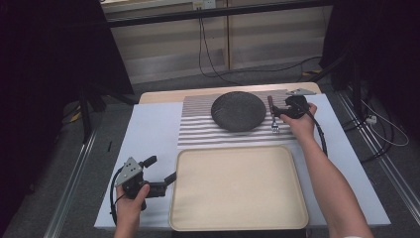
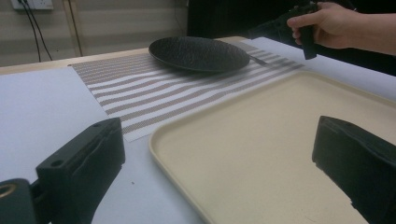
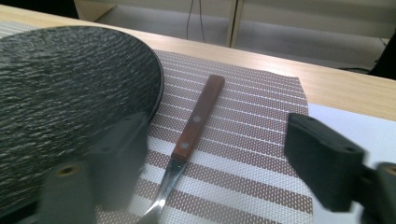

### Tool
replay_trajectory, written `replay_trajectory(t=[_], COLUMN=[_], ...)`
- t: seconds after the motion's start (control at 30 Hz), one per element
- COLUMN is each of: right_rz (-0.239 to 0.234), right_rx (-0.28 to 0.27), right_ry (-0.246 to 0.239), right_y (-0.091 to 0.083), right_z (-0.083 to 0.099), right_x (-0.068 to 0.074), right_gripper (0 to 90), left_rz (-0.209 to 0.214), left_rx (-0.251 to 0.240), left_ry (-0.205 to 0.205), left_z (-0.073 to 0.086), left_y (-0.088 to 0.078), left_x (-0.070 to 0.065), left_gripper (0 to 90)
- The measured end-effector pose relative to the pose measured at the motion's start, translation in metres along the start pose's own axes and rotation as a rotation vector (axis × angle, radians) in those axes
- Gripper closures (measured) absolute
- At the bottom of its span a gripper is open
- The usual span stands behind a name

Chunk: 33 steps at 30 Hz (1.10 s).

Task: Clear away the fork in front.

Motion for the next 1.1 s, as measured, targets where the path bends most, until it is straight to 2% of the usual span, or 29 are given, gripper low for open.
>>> replay_trajectory(t=[0.1,0.13,0.23,0.27,0.33,0.37,0.4,0.5,0.57,0.73,0.83,0.87,0.97,1.07,1.1], right_rz=[-0.013,-0.016,-0.028,-0.04,-0.037,-0.051,-0.051,-0.06,-0.046,-0.062,-0.061,-0.055,-0.044,-0.052,-0.048], right_rx=[0.016,0.041,0.063,0.069,0.078,0.1,0.119,0.125,0.15,0.151,0.162,0.173,0.18,0.184,0.183], right_ry=[0.002,0.004,0.006,0.008,0.016,0.021,0.016,0.015,0.011,0.086,0.091,0.084,0.066,0.107,0.096], right_y=[0.004,0.009,0.014,0.018,0.02,0.026,0.028,0.033,0.038,0.045,0.046,0.047,0.046,0.046,0.046], right_z=[-0.001,-0.002,-0.002,-0.002,-0.001,0.0,0.001,0.001,0.002,0.005,0.003,0.002,0.002,0.002,0.002], right_x=[0.0,0.0,0.0,0.001,0.001,0.003,0.004,0.005,0.006,0.003,0.003,0.003,0.003,0.001,0.001], right_gripper=[33.9,39.9,43.8,51.8,51.2,57.8,57.9,61.2,63.6,69.0,69.7,73.4,76.5,76.7,76.9], left_rz=[0.001,0.001,0.003,0.003,0.0,-0.003,-0.004,-0.004,-0.003,-0.002,-0.002,0.0,-0.002,-0.002,-0.001], left_rx=[0.0,0.006,0.008,0.008,0.008,0.01,0.009,0.011,0.016,0.019,0.025,0.026,0.026,0.026,0.026], left_ry=[-0.001,0.004,0.007,0.007,0.004,0.003,0.003,0.002,0.008,0.008,0.012,0.016,0.016,0.016,0.017], left_z=[0.0,0.0,0.001,0.001,0.001,0.001,0.001,0.001,0.001,0.001,0.002,0.002,0.002,0.002,0.002], left_y=[0.0,0.001,0.002,0.002,0.002,0.002,0.002,0.001,0.002,0.002,0.003,0.003,0.004,0.004,0.004], left_x=[0.0,0.0,0.0,0.0,0.0,0.0,0.0,0.0,0.0,0.0,-0.001,0.0,0.0,0.0,-0.001], left_gripper=[2.9,2.9,2.9,2.9,3.0,3.0,2.9,3.0,3.0,3.0,3.0,3.0,2.9,3.0,3.0])
Point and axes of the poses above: each handheld gripper's, and its own axes: y roughly forward along the jaws, z roughly out of its underside, x roughly to its left, the point moved 1 cm from there along y, roughly forward along the jaws, and after that the axes turned 3 degrees about -z, right-handed, at the moved point
